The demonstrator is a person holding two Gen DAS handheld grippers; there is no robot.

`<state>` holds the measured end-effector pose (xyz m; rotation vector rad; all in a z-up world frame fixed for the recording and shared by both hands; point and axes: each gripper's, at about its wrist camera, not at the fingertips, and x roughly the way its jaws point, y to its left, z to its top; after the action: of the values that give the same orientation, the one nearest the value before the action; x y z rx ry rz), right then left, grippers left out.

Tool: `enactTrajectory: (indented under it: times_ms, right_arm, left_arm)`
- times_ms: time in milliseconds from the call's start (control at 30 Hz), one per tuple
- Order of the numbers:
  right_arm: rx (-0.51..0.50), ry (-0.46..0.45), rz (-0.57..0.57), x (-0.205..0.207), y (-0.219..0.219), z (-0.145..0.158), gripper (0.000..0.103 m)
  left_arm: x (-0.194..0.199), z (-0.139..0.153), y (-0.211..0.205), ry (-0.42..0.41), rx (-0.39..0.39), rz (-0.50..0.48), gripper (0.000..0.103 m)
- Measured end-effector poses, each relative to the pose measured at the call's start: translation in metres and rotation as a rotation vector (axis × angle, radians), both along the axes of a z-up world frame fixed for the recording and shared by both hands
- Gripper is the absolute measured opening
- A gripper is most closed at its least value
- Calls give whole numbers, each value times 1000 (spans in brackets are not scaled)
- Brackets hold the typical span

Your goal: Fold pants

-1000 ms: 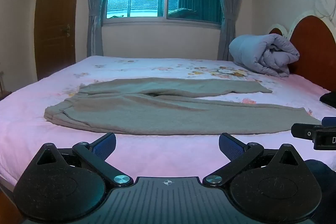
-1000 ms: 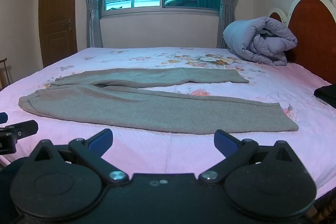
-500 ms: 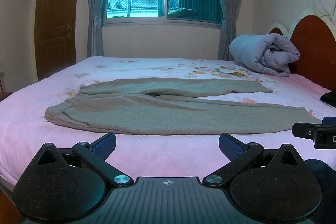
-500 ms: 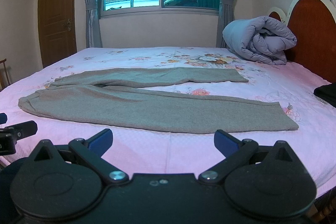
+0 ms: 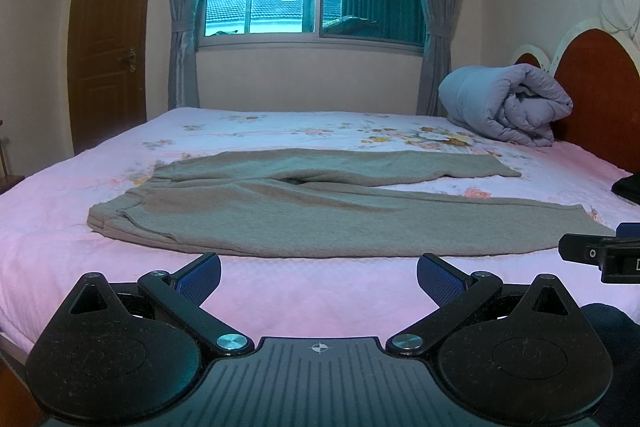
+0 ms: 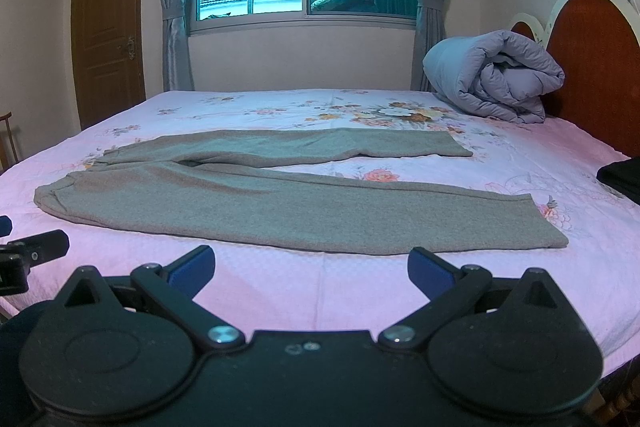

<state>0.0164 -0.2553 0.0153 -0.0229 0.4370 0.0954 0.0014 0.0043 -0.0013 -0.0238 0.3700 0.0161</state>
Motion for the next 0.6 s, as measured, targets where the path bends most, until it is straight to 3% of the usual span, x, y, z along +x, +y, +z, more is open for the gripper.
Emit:
enactTrajectory:
  times_ms: [600]
  right_arm:
    - [2, 1, 0, 0, 1, 0, 97]
  left_arm:
    - [0, -2, 3, 4, 7, -1, 103]
